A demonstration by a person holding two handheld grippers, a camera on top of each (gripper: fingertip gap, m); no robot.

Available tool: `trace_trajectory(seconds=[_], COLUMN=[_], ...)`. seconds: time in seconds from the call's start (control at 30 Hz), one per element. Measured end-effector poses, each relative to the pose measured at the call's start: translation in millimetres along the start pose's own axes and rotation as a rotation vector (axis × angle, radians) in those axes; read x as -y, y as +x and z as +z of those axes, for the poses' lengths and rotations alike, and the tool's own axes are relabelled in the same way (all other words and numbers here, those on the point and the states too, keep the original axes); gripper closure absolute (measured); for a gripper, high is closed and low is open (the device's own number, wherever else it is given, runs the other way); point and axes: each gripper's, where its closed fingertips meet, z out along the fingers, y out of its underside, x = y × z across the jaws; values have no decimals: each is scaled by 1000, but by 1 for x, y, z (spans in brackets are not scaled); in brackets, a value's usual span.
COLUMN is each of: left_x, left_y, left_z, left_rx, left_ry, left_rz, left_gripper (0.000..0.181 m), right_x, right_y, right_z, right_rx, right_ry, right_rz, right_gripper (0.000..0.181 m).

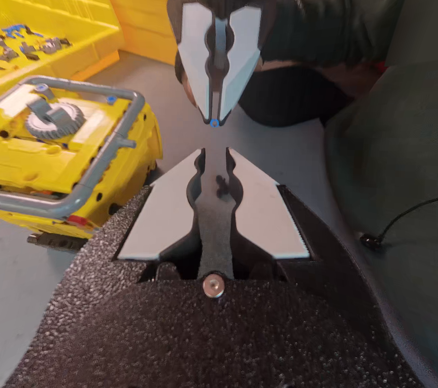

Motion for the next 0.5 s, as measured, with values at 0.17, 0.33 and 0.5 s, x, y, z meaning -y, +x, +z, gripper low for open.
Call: trace_trajectory(seconds=[0.17, 0.33, 0.5], left_x=[45, 45, 44], left_y=[-1, -1, -3], left_z=[-27, -26, -24], left_rx=[-46, -34, -37], left_ry=[268, 264, 266], left_rz=[-106, -101, -143], left_gripper=[177, 176, 176], right_x=[20, 17, 13], right_y=[-1, 0, 2], right_z=[2, 6, 11], right_rx=[-14, -23, -57], right_ry=[114, 103, 91], right_rz=[31, 39, 27], right_gripper=[177, 178, 178])
